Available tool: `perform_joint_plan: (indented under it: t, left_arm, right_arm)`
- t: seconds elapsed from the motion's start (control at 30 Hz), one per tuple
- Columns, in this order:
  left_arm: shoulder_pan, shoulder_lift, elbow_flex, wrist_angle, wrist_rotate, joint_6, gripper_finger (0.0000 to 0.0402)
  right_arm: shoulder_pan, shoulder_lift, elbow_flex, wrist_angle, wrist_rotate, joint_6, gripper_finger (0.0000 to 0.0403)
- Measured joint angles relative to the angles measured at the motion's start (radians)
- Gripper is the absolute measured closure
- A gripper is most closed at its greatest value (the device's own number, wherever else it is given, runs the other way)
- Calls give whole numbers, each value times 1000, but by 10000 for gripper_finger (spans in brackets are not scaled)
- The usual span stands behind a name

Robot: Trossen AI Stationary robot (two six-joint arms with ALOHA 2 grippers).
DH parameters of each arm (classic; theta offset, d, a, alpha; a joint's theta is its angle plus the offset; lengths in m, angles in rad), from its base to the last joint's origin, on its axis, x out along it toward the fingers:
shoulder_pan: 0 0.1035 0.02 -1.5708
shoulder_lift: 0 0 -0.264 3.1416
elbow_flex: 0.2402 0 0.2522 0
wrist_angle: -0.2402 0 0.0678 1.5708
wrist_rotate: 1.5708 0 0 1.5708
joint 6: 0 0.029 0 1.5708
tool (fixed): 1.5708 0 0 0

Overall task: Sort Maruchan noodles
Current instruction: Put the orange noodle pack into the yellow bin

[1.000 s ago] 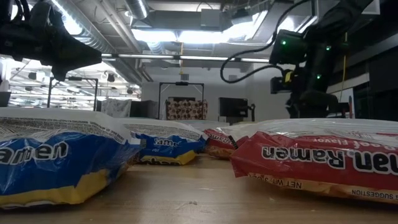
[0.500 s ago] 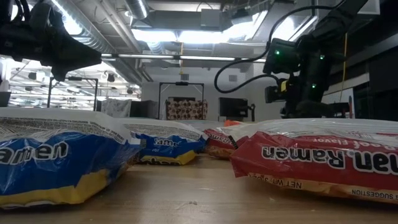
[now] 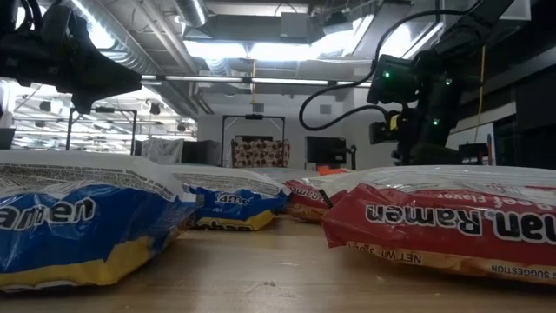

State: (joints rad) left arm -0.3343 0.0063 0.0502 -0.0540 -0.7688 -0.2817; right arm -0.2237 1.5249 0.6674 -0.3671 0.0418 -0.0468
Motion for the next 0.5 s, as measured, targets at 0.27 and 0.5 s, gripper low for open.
perform_joint_plan:
  t: [0.27,0.5]
  left_arm:
    - [0,0,0,0,4,-4,311]
    - [0,0,0,-7,4,-4,311]
  right_arm:
    - [1,-9,70,-63,-11,10,402]
    - [1,-25,182,-142,-9,-33,403]
